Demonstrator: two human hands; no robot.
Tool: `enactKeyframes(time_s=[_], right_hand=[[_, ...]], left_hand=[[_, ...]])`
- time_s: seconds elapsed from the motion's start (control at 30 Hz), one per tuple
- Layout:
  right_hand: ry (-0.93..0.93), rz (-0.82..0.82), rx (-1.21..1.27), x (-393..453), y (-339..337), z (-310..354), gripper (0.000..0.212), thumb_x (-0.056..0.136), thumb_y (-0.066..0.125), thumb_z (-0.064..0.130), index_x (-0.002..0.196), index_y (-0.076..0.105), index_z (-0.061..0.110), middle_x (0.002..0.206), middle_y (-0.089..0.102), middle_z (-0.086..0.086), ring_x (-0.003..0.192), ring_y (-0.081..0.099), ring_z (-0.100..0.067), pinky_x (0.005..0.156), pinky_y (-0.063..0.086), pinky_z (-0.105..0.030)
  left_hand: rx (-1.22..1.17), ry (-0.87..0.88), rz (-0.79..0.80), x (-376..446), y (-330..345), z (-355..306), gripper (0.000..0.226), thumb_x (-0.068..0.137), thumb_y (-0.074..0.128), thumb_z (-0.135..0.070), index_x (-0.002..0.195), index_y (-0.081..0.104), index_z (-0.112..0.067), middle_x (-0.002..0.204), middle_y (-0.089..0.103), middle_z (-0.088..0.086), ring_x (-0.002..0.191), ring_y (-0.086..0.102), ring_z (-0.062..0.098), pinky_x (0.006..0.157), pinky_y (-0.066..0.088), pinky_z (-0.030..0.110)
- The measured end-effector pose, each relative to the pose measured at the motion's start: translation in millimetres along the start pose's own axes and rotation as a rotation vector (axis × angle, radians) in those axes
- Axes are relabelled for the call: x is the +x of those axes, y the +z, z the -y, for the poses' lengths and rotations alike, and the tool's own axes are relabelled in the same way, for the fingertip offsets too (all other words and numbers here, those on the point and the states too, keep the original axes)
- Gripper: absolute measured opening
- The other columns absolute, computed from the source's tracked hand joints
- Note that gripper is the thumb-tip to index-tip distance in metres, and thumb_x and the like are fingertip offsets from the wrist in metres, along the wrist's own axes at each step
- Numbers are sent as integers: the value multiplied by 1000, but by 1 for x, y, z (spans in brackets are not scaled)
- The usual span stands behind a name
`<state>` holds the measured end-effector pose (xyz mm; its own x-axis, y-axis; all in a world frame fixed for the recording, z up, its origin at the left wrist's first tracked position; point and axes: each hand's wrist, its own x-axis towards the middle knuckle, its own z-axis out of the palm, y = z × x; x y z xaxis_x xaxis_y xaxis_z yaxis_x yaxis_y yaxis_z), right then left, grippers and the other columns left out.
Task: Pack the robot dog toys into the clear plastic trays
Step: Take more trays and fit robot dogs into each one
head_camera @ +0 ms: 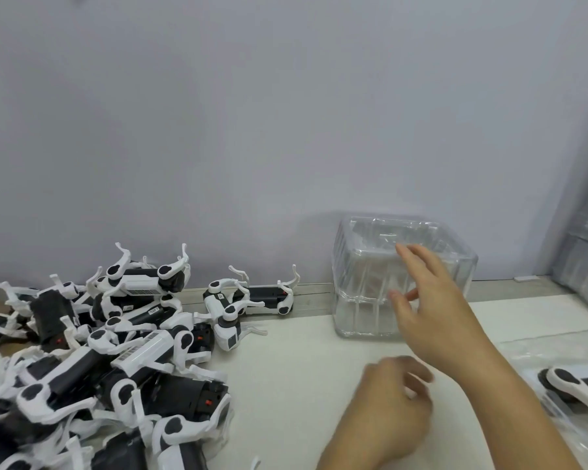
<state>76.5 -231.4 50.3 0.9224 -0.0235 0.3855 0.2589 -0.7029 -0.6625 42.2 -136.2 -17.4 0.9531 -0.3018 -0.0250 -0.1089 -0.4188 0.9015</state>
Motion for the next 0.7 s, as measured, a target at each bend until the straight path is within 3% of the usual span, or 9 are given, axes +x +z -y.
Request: enactKeyframes(time_s=[0.13,0.23,0.5,0.7], right_hand=[[-39,-169,-32,2,2,0,39,92,67,21,130,62,28,117,44,11,76,49,-4,77,41,-27],[-81,-286,20,3,1,0,17,91,70,16,104,74,26,103,53,8,72,49,-10,74,39,-27],[-130,-351,73,1,2,10,16,90,71,13,97,76,26,97,57,9,73,51,-11,71,40,-29],[-129,-260,61,1,-1,15,16,85,76,19,92,76,34,87,55,11,67,52,0,66,36,-22]], left_hand=[[-149,-107,-391,-3,-37,8,9,92,58,-18,97,62,-24,91,69,-4,79,69,16,67,54,23],[-383,-143,-563,-2,-49,14,14,92,66,-26,100,55,-28,99,68,-5,81,70,14,75,59,33],[-928,-59,-498,5,-54,3,16,93,66,-15,104,65,-2,90,74,6,84,72,17,64,55,25],[-1088,-136,-531,5,-55,1,10,98,58,-12,99,66,-6,83,70,0,74,69,10,62,52,23]])
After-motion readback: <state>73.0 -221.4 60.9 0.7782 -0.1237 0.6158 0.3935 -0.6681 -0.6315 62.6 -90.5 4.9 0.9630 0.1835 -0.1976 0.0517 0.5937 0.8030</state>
